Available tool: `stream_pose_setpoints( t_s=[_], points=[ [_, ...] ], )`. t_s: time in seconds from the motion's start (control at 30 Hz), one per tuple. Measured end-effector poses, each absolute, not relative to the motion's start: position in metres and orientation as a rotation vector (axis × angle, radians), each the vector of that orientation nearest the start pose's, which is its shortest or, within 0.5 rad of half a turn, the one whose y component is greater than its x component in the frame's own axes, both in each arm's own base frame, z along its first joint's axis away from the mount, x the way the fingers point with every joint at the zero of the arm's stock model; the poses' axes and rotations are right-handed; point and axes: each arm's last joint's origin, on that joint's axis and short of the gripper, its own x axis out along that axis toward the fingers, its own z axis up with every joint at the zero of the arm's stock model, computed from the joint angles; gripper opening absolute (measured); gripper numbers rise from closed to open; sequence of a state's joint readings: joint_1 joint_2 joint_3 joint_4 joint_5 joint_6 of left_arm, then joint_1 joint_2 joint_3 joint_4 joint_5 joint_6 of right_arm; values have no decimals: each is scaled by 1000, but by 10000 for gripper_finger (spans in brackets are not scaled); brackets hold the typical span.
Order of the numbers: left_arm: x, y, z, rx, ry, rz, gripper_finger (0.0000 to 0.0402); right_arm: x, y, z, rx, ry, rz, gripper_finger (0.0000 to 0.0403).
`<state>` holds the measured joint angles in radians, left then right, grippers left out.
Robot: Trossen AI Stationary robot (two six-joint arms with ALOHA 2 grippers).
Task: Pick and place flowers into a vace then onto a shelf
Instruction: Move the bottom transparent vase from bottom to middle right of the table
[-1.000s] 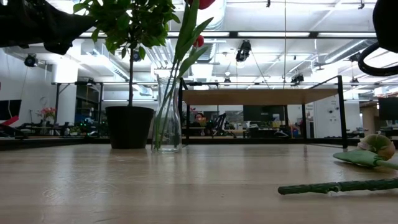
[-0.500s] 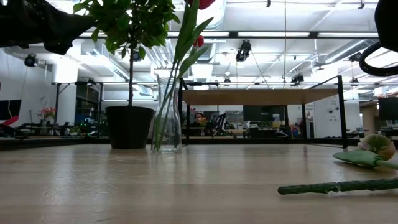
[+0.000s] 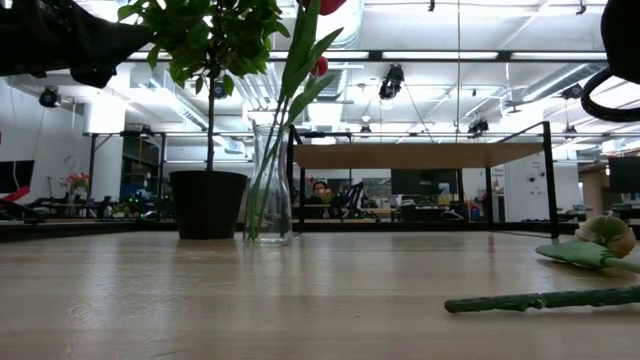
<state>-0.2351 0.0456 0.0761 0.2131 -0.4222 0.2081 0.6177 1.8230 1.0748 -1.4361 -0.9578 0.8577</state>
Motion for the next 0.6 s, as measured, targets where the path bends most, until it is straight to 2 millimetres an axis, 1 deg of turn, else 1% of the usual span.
stream_pose_setpoints(
  t_s=[0.1,0.27,0.33,0.6],
  points=[
    [91,-10,206,128,-210,209,4,194,167,174,769,2581,-183,120],
    [91,-10,206,128,-211,209,4,192,164,193,775,2603,-195,117],
    [91,-10,206,128,-210,210,4,192,163,200,794,2577,-176,118],
    [91,-10,206,128,-211,209,4,199,153,224,912,2505,-231,116]
  ],
)
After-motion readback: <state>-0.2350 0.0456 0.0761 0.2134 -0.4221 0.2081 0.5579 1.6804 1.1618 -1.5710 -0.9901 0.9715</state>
